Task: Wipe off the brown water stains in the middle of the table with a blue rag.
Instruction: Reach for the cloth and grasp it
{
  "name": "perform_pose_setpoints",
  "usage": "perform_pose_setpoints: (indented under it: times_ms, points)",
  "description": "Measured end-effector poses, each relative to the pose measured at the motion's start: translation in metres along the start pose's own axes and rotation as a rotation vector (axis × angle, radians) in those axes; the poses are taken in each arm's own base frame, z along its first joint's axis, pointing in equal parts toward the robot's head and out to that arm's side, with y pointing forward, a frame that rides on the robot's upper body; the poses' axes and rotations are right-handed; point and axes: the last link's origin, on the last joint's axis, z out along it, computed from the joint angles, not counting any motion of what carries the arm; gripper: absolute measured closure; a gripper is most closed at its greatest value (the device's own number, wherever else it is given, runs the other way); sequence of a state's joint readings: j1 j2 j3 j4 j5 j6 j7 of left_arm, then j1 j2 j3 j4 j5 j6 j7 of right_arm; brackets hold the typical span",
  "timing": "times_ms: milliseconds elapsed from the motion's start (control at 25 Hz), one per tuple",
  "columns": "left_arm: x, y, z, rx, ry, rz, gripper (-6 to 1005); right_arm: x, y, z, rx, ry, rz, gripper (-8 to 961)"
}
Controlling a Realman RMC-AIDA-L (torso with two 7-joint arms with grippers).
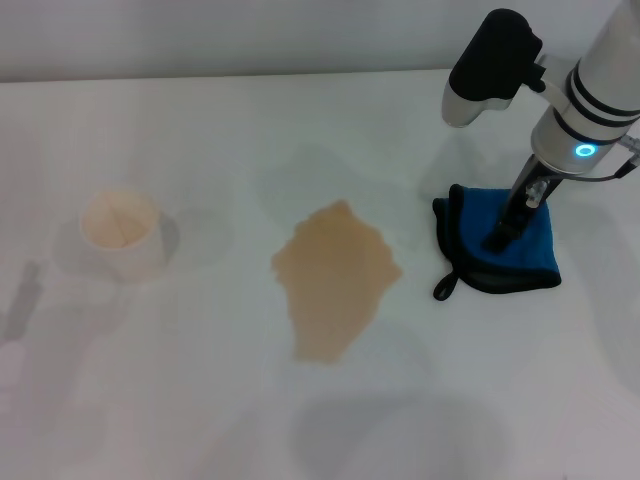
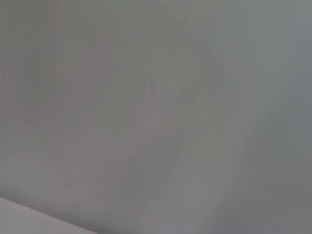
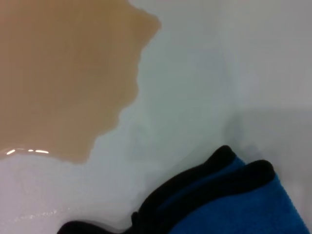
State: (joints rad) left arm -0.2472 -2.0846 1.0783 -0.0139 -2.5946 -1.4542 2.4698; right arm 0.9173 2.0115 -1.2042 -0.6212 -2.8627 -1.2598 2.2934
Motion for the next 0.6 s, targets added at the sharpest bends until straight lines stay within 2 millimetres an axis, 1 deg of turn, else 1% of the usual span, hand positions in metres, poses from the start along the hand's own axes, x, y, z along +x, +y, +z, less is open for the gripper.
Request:
perform_pose_setpoints:
  times_ms: [160, 400, 600]
  points:
    - [0.0003, 0.0001, 0.0009, 0.000, 0.001, 0.000, 123, 0.0009, -0.0012, -0.0001, 0.008, 0.006, -0.003, 370]
    - [0.0007, -0.0001, 0.0016, 0.001, 0.003, 0.000, 123, 0.0008, -0.0006, 0.0006, 0.005, 0.015, -0.006, 463]
    - [0.0009, -0.0002, 0.0018, 0.002, 0.005, -0.001, 123, 0.0019, 0.0002, 0.0018, 0.000, 0.022, -0.007, 463]
